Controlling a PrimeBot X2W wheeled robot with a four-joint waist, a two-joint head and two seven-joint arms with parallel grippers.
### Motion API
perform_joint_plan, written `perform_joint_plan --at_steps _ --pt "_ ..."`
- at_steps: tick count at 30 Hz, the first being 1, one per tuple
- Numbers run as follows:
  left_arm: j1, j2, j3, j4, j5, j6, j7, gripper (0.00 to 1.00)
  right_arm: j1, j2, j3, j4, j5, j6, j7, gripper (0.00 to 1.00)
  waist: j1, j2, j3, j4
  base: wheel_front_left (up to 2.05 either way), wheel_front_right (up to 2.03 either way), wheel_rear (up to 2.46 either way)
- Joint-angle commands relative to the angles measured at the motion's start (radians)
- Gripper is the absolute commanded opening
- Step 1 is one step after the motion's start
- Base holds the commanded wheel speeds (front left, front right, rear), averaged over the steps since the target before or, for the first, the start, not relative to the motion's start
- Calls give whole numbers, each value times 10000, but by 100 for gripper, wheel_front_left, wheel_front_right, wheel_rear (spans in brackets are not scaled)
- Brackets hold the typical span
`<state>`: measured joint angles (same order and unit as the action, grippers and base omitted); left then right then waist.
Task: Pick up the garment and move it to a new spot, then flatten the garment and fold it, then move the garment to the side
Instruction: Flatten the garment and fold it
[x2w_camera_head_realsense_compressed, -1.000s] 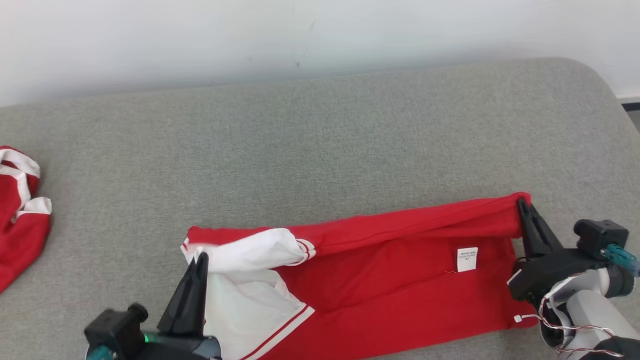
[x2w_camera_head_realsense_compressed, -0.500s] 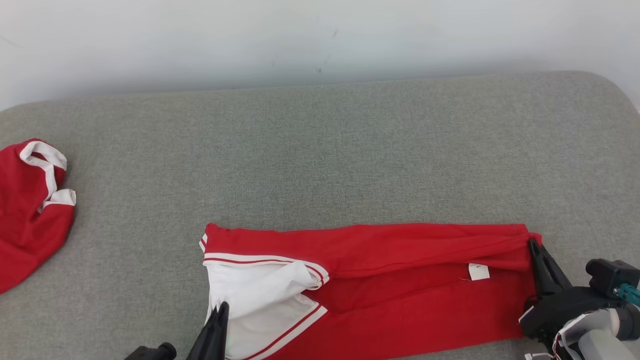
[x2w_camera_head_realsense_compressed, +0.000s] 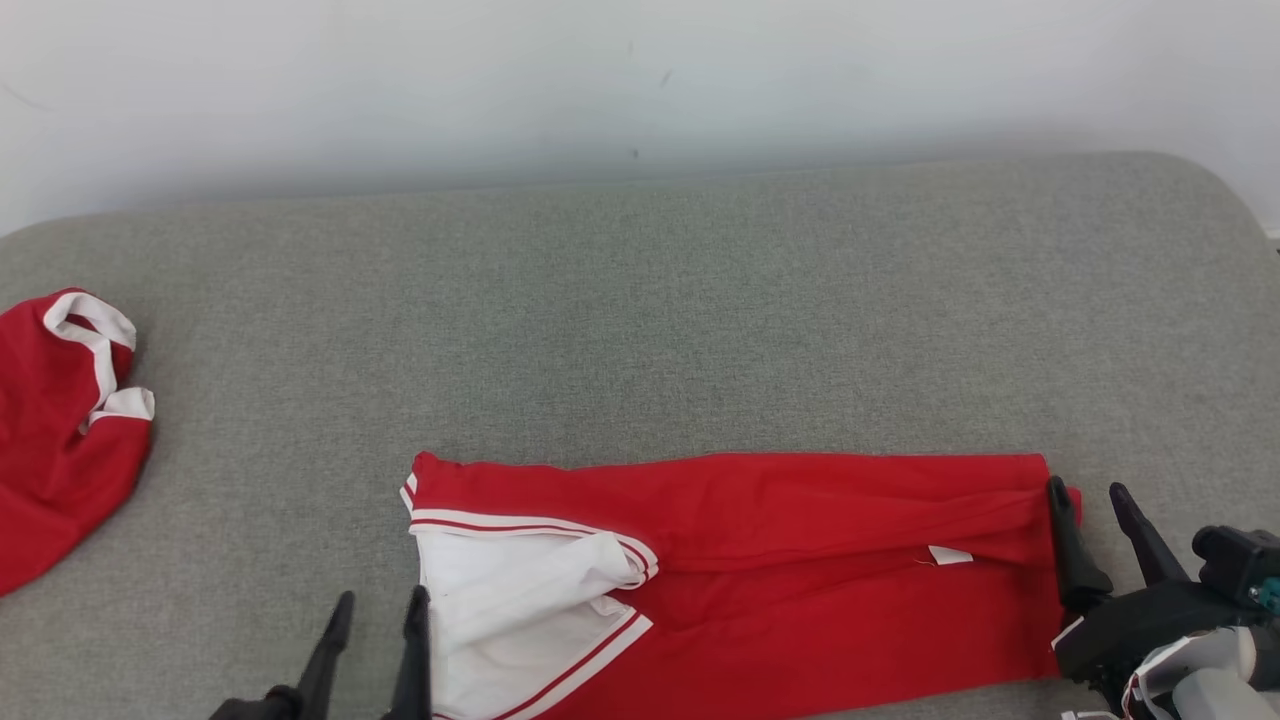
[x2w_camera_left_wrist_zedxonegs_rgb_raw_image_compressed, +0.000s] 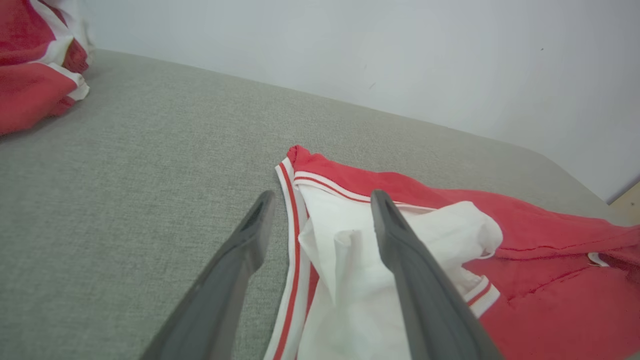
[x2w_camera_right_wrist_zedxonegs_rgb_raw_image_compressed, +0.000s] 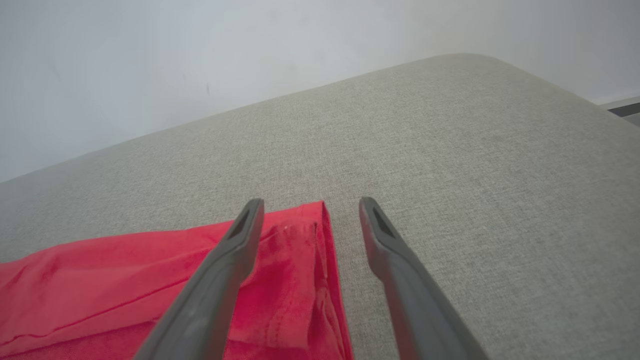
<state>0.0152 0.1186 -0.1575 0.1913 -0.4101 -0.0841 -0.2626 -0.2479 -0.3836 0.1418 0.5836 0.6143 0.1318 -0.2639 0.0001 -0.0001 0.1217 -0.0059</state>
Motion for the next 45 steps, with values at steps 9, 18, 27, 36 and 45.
perform_joint_plan --at_steps 9,18,27,36,45 --pt "668 -551 1916 -1082 1871 -106 -31 100 -8 148 -216 430 -317 -25 13 100 -1 1 -359 199 0 0 0" --pt "1026 -675 2323 -801 2859 -182 -31 100 -632 447 160 2230 -394 -25 212 100 -1 1 -552 354 0 0 0" --pt "1101 -685 2141 -365 2935 -170 -31 100 -1152 691 454 3741 -77 -25 159 100 -1 1 -602 403 0 0 0" --pt "952 -687 1938 -77 3156 -169 -31 100 -1492 727 1132 4184 411 -25 105 0 -1 1 -639 407 0 0 0" --pt "1182 -688 1972 68 3334 33 -31 100 -1190 -583 819 3775 387 -25 -20 0 -1 1 -956 363 0 0 0"
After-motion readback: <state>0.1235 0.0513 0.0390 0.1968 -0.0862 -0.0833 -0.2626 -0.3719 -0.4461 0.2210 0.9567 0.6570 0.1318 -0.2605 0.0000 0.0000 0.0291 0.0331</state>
